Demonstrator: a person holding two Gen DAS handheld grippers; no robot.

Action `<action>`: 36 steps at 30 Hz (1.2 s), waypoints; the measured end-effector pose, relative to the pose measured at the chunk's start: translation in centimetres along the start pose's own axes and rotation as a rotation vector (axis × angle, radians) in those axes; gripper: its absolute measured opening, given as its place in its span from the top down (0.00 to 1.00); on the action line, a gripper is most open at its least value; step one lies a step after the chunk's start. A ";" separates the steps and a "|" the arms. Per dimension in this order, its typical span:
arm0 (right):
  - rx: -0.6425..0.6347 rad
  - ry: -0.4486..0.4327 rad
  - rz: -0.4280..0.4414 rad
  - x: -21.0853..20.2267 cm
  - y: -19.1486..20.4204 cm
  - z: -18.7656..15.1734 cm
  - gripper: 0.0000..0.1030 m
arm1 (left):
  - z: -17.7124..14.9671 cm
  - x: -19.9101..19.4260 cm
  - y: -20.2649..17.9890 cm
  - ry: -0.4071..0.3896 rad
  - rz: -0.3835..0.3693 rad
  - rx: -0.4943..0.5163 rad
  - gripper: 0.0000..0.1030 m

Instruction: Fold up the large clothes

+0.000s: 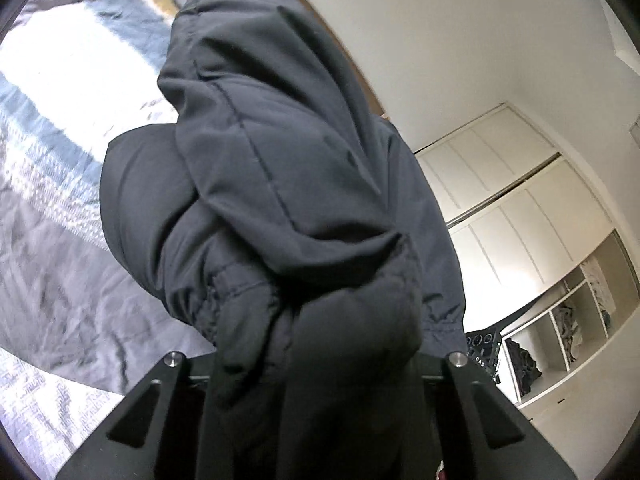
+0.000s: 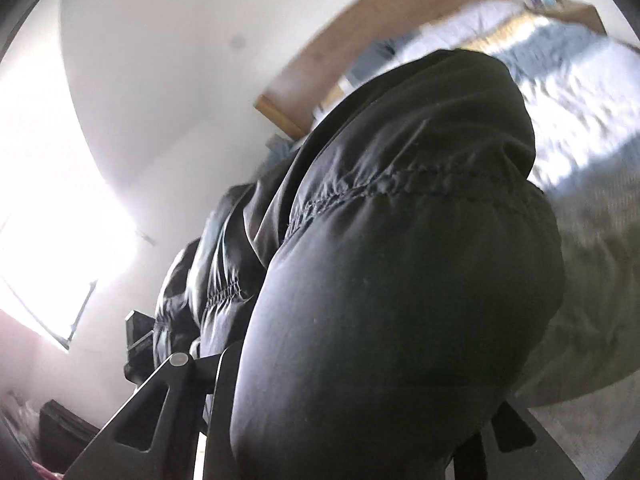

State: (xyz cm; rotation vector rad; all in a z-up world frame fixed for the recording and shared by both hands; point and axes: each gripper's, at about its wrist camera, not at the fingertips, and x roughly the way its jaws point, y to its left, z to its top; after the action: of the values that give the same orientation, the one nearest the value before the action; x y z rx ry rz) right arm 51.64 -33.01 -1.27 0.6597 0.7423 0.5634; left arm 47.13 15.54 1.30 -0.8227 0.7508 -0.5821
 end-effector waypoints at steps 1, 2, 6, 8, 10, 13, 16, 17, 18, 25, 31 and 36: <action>-0.007 -0.011 0.009 -0.5 0.5 0.2 0.75 | -0.4 -0.4 -1.2 -0.007 -0.002 0.016 0.79; -0.015 -0.023 0.015 -1.0 1.1 0.4 0.76 | -0.6 -1.0 -1.9 -0.013 -0.005 0.029 0.79; -0.039 -0.060 0.030 -2.7 3.0 0.6 0.76 | 0.2 -1.6 -3.6 -0.038 -0.023 0.048 0.79; -0.040 -0.083 0.044 -3.5 3.2 0.4 0.76 | -0.3 -1.8 -4.0 -0.049 -0.038 0.046 0.79; -0.031 -0.102 0.061 -4.0 2.4 0.8 0.76 | -0.4 -1.9 -4.8 -0.054 -0.047 0.051 0.79; -0.032 -0.112 0.069 -4.5 2.6 0.5 0.76 | -1.2 -4.0 -7.2 -0.064 -0.053 0.057 0.79; -0.036 -0.110 0.070 -4.8 2.7 0.1 0.76 | -2.0 -4.9 -7.1 -0.071 -0.048 0.063 0.79; -0.036 -0.107 0.070 -4.7 2.5 -0.1 0.76 | -2.3 -5.1 -7.1 -0.071 -0.038 0.063 0.79; -0.032 -0.103 0.070 -4.3 2.3 -0.1 0.76 | -2.0 -4.9 -6.9 -0.070 -0.026 0.060 0.79; 0.010 -0.062 0.058 -3.2 -0.8 -1.1 0.76 | -4.1 -5.0 -3.9 -0.046 0.043 0.033 0.79; 0.061 0.010 -0.008 0.0 -4.8 -3.9 0.76 | -6.0 -2.6 1.2 0.028 0.136 0.004 0.79; 0.098 0.100 -0.146 2.3 -9.5 -6.5 0.74 | -8.3 -0.9 6.8 0.066 0.281 -0.039 0.69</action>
State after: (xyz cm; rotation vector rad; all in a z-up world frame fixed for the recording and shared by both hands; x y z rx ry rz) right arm 50.26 -35.54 -12.66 0.6654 0.9089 0.4307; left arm 41.33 16.43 -7.72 -0.7210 0.9230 -0.3450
